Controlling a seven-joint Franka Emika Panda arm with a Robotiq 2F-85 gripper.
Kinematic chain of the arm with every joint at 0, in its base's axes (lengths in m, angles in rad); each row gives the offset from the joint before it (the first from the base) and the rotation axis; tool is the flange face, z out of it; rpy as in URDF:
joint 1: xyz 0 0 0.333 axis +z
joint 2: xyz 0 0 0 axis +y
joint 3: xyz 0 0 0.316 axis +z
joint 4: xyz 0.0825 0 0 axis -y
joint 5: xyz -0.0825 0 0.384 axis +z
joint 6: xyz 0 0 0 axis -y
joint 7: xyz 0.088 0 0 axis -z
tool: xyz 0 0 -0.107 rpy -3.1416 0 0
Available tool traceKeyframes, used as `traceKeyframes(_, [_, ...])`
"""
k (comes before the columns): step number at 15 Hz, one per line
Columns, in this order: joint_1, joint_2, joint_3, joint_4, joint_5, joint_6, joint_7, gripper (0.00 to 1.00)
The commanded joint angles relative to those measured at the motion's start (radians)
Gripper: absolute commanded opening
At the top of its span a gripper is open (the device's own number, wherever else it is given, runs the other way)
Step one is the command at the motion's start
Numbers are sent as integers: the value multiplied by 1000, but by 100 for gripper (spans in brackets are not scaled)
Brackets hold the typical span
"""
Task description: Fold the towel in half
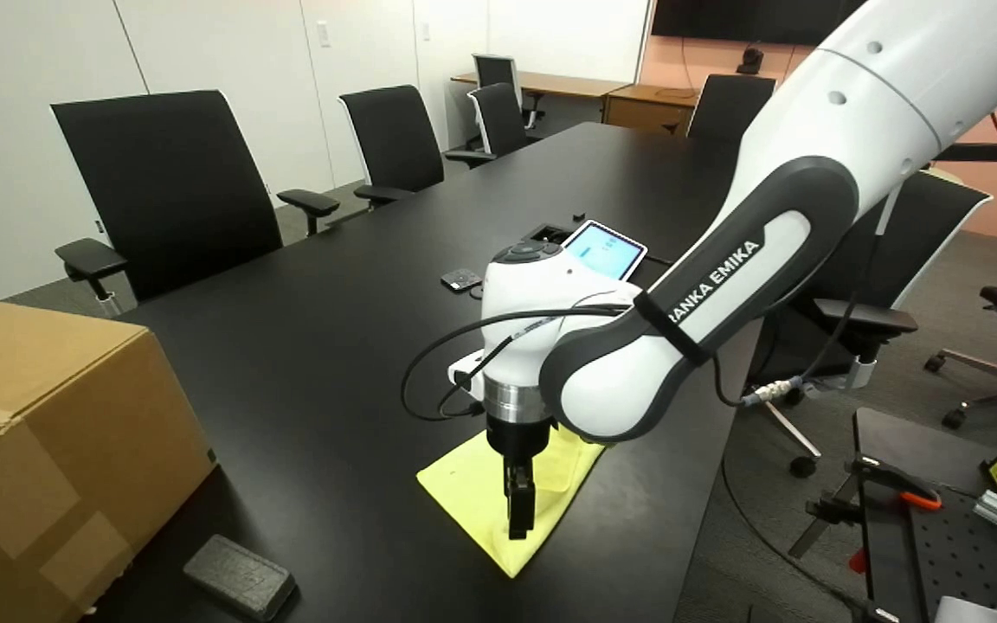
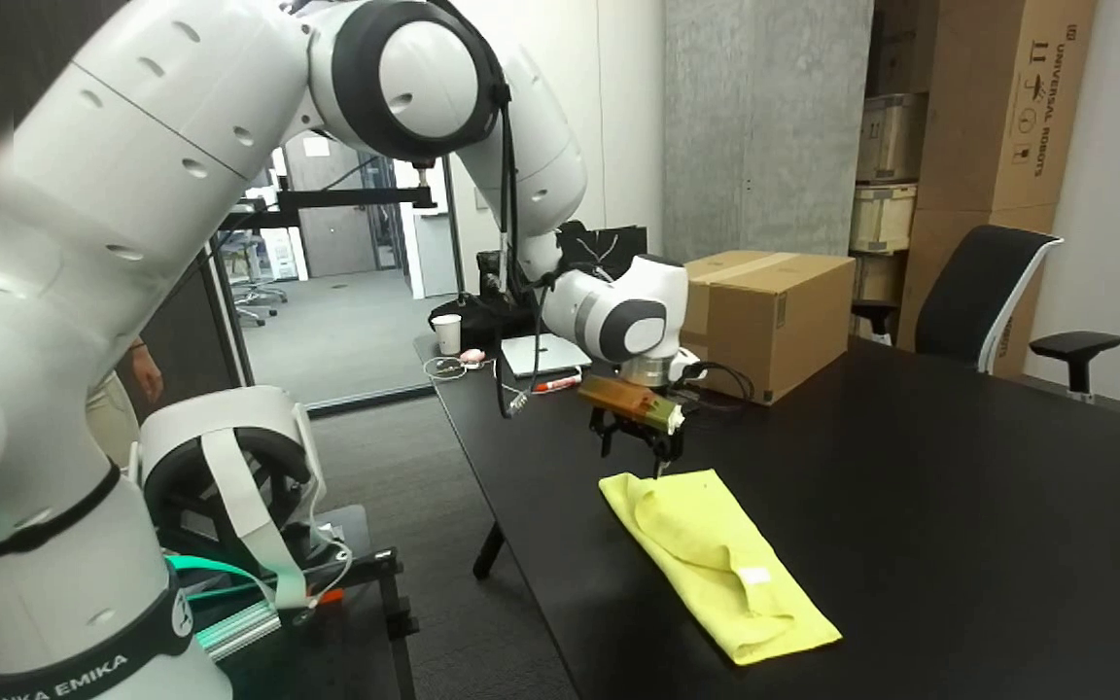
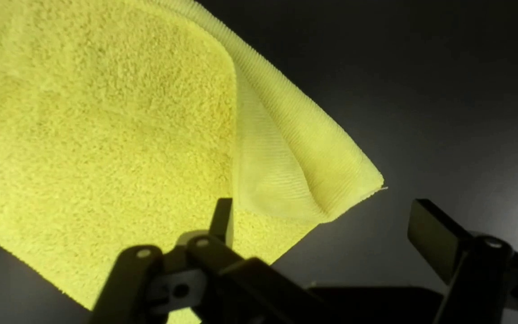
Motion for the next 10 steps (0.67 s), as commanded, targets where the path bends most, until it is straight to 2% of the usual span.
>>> traceKeyframes(1, [-50,26,34,12,28,6,-87,100])
traceKeyframes(10, [-63,48,14,17,10,-8,-104,100])
